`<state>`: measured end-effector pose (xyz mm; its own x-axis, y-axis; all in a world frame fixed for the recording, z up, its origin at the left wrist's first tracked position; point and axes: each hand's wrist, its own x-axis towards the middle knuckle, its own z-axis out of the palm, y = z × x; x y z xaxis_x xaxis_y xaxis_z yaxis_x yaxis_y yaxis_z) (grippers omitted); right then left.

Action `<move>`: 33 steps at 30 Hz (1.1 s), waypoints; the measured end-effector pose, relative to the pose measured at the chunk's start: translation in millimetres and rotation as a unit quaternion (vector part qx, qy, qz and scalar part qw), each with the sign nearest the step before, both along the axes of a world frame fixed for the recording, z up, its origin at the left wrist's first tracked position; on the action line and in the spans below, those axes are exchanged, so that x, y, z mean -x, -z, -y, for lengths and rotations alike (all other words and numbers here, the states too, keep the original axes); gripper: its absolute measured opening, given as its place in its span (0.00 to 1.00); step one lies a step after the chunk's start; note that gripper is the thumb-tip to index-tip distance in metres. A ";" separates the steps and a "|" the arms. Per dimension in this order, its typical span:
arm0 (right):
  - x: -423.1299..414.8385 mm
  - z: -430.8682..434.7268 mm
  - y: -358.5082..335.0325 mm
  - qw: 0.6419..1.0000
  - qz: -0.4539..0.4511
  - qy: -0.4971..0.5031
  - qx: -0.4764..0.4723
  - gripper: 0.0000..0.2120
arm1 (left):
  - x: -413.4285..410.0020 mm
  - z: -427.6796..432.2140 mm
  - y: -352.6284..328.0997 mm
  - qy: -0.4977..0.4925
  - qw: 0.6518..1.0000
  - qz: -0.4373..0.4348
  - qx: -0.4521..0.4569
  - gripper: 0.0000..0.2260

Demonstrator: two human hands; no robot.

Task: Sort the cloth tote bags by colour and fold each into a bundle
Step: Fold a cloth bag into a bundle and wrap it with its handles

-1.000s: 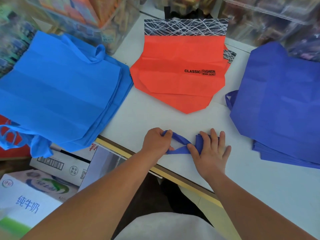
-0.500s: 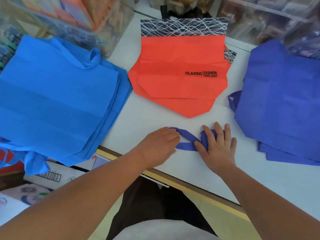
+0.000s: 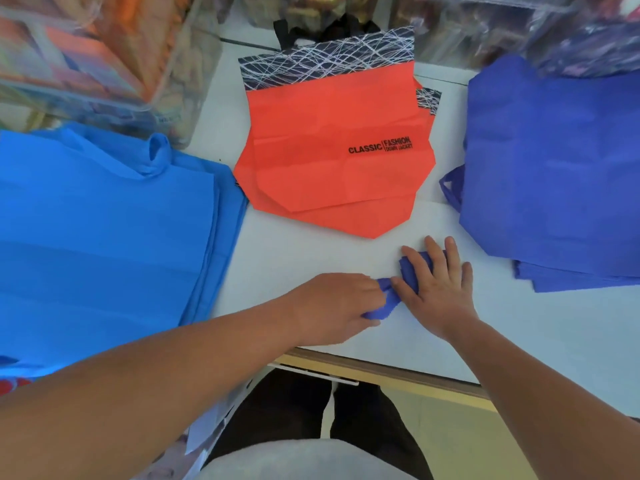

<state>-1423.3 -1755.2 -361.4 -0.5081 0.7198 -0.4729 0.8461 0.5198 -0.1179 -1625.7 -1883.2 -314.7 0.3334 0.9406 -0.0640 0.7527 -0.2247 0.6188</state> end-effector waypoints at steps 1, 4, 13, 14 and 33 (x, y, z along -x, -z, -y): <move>0.3 -0.2 0.0 1.000 -0.002 0.006 0.002 0.31 | 0.1 -4.3 -5.2 -0.061 0.997 0.026 0.042 0.11; 4.0 1.0 -0.4 0.999 -0.023 0.027 0.007 0.35 | 3.7 -15.7 -6.4 -0.259 0.952 0.119 0.109 0.11; 9.2 8.5 -4.8 0.999 -0.025 0.046 0.008 0.42 | -24.1 -20.8 27.6 -0.537 0.738 0.224 0.343 0.14; 9.5 10.0 -3.5 0.998 -0.030 0.050 0.000 0.39 | -26.1 -21.0 27.7 -0.543 0.734 0.219 0.344 0.14; -22.8 -2.6 -28.9 0.895 -0.158 0.391 0.143 0.29 | -45.7 -28.6 1.5 -0.497 0.760 0.159 0.387 0.18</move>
<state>-1400.5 -1752.6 -332.5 -0.0426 0.7863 -0.6164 0.8386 -0.3073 -0.4499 -1580.0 -1854.6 -316.2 -0.4034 0.4585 -0.7919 0.0961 0.8818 0.4617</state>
